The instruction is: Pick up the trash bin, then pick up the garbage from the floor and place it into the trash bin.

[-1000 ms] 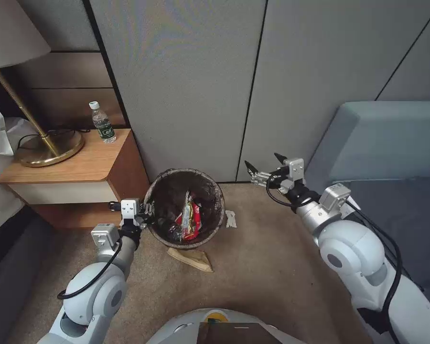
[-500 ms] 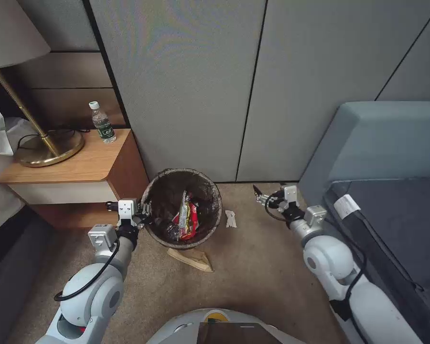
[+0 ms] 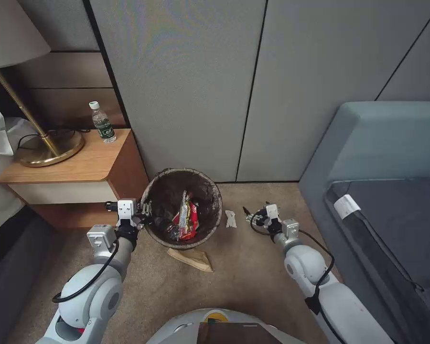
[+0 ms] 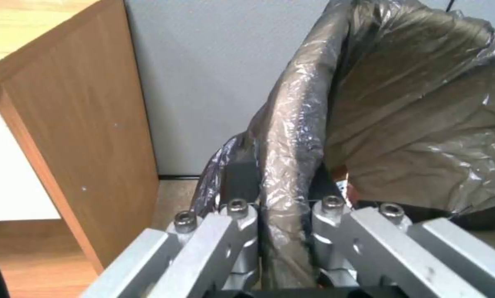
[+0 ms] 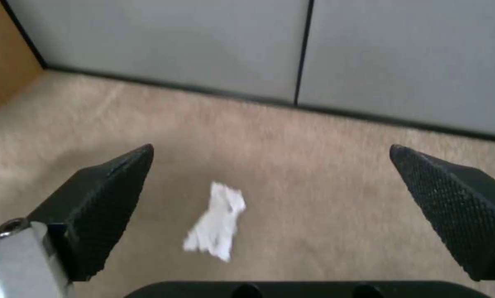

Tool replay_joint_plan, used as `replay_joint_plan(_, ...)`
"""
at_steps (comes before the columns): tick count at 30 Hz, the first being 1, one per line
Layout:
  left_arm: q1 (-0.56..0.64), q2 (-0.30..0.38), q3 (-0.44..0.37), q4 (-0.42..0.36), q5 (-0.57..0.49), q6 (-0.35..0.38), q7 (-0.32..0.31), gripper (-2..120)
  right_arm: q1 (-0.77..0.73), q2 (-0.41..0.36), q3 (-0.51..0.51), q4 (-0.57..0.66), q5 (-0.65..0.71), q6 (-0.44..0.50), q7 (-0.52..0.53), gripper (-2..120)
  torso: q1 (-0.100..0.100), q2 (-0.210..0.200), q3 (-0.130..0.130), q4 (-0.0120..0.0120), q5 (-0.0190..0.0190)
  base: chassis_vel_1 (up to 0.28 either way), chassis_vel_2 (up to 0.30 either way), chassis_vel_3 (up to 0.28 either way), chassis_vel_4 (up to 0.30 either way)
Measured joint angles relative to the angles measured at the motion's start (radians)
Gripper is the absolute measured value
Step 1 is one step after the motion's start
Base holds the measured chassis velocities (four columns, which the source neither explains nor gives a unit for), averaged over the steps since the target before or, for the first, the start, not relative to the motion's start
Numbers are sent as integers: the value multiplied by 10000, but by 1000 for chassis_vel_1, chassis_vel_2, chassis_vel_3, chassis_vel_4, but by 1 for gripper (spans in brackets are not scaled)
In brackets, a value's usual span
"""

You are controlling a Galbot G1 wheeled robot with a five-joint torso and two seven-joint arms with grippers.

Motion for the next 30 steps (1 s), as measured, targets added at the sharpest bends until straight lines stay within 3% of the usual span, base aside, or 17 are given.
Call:
replay_joint_plan(23, 27, -64, 134, 15, 118, -37, 47, 7, 1318, 295, -484, -3180, -767, 637, -868, 100, 0, 0, 1, -1, 1, 0, 0, 0, 0)
replay_joint_plan(30, 63, -36, 140, 20, 134, -50, 66, 7, 1977, 763, -720, -4472, -1022, 952, -1132, 100, 0, 0, 1, 1, -1, 0, 0, 0, 0)
